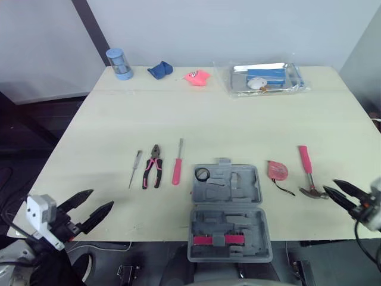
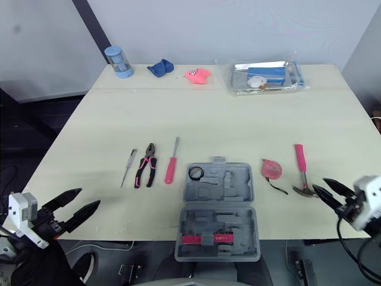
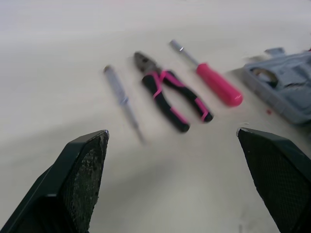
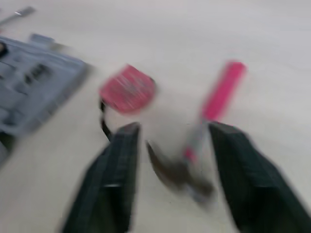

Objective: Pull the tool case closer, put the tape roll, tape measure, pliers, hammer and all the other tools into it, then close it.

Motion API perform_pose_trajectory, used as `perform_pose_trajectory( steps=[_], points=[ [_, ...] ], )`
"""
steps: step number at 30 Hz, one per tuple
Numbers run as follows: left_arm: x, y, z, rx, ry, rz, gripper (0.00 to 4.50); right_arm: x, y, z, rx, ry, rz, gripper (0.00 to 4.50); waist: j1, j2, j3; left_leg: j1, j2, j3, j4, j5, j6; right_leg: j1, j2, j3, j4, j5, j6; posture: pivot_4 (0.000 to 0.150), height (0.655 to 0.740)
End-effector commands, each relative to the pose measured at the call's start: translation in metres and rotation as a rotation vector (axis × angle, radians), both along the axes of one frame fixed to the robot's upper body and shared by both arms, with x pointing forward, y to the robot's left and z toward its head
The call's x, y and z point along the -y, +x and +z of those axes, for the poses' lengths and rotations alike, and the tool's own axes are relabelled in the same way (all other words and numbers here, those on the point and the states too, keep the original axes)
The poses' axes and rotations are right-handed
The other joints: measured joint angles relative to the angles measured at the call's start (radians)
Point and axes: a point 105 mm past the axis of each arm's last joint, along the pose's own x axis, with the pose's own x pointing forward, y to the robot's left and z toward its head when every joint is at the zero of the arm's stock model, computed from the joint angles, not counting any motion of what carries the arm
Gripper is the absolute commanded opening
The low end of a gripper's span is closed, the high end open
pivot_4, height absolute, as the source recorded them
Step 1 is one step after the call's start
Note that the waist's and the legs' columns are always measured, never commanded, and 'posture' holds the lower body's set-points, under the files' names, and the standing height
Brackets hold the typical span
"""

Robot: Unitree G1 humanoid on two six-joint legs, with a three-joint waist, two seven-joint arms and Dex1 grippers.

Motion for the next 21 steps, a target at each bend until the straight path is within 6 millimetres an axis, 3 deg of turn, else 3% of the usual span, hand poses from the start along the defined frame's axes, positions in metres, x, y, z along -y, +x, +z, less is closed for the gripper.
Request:
perform_pose_trajectory(
  steps=[1, 2, 11, 15, 21],
  points=[
    [-0.015, -0.006, 0.001, 0.006, 0.034, 0.036, 4.5, 0.025, -0.018, 0.0, 0.025, -0.022, -0.086, 4.1, 0.001, 0.0, 0.0, 0.0, 0.0, 0.0, 0.0, 0.0, 0.0, 0.0, 0.0, 0.0, 0.0, 0.0, 0.0, 0.15, 0.74],
    [-0.017, -0.008, -0.001, 0.0, 0.035, 0.043, 4.5, 0.03, -0.021, -0.002, 0.022, -0.012, -0.107, 4.47, 0.001, 0.0, 0.0, 0.001, 0.0, 0.0, 0.0, 0.0, 0.0, 0.001, 0.0, 0.0, -0.001, 0.0, 0.0, 0.15, 0.74],
    [-0.02, -0.011, -0.003, 0.003, 0.037, 0.035, 4.5, 0.041, -0.025, -0.005, -0.001, -0.018, -0.125, 4.47, 0.001, -0.001, -0.001, 0.002, 0.001, 0.002, 0.0, 0.0, 0.0, 0.002, 0.0, 0.001, -0.001, 0.0, 0.0, 0.15, 0.74],
    [-0.012, -0.006, 0.004, 0.028, 0.044, -0.013, 4.5, 0.027, -0.015, 0.001, -0.007, -0.014, -0.054, 4.47, 0.001, -0.002, -0.001, 0.002, 0.001, 0.002, 0.0, 0.0, 0.0, 0.002, 0.0, 0.001, -0.001, 0.0, 0.0, 0.15, 0.74],
    [0.032, 0.013, 0.029, 0.1, 0.045, -0.217, 4.5, -0.02, 0.006, 0.007, -0.003, 0.002, 0.071, 4.47, 0.003, -0.002, -0.002, 0.002, 0.001, 0.002, 0.0, 0.0, 0.0, 0.002, 0.0, 0.001, -0.001, 0.0, 0.0, 0.15, 0.74]
  ],
)
